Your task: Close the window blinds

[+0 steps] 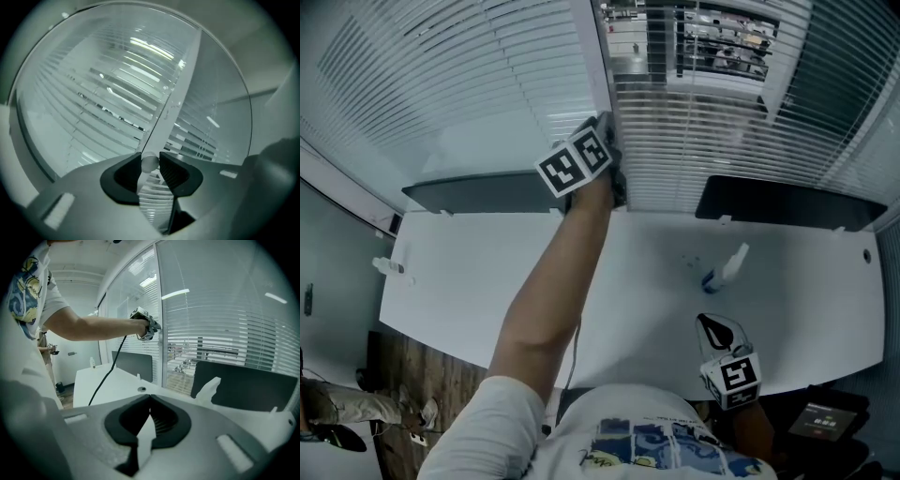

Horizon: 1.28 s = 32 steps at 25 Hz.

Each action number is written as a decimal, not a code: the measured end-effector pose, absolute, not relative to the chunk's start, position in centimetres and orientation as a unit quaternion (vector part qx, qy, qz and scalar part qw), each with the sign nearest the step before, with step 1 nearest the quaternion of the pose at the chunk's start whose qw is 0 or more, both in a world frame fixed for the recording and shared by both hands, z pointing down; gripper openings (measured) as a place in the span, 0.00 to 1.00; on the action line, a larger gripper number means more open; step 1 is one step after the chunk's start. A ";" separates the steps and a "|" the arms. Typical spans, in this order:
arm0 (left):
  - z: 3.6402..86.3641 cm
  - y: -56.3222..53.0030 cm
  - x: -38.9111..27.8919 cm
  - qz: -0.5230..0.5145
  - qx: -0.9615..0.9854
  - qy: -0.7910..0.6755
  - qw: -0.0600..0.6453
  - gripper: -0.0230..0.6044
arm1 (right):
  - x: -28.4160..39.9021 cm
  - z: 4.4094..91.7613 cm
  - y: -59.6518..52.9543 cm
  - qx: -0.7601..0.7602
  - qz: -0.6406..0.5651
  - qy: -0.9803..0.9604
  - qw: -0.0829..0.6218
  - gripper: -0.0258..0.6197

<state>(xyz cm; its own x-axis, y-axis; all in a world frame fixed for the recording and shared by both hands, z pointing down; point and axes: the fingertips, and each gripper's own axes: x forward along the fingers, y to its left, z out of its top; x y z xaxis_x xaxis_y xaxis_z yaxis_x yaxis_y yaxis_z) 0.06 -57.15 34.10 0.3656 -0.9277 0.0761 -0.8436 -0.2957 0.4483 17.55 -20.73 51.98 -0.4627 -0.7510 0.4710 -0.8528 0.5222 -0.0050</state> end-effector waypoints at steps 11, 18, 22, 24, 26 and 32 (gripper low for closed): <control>34.3 -56.8 2.5 0.329 0.708 -0.558 -0.282 0.30 | 17.4 51.9 -21.0 0.473 0.114 -0.848 0.208 0.04; 34.6 -56.9 2.6 0.311 0.719 -0.565 -0.261 0.23 | 17.4 51.9 -20.9 0.474 0.132 -0.845 0.208 0.04; 34.1 -56.8 2.2 0.233 0.759 -0.586 -0.164 0.23 | 17.5 51.8 -21.0 0.475 0.115 -0.846 0.214 0.04; 33.9 -56.9 1.7 0.184 0.776 -0.593 -0.107 0.23 | 17.3 51.9 -20.9 0.474 0.115 -0.847 0.212 0.04; 33.8 -56.9 1.2 0.128 0.790 -0.598 -0.044 0.23 | 17.4 51.9 -20.9 0.475 0.117 -0.846 0.213 0.04; 34.0 -57.0 0.3 -0.031 0.800 -0.586 0.129 0.23 | 17.9 52.4 -20.9 0.478 0.122 -0.844 0.213 0.04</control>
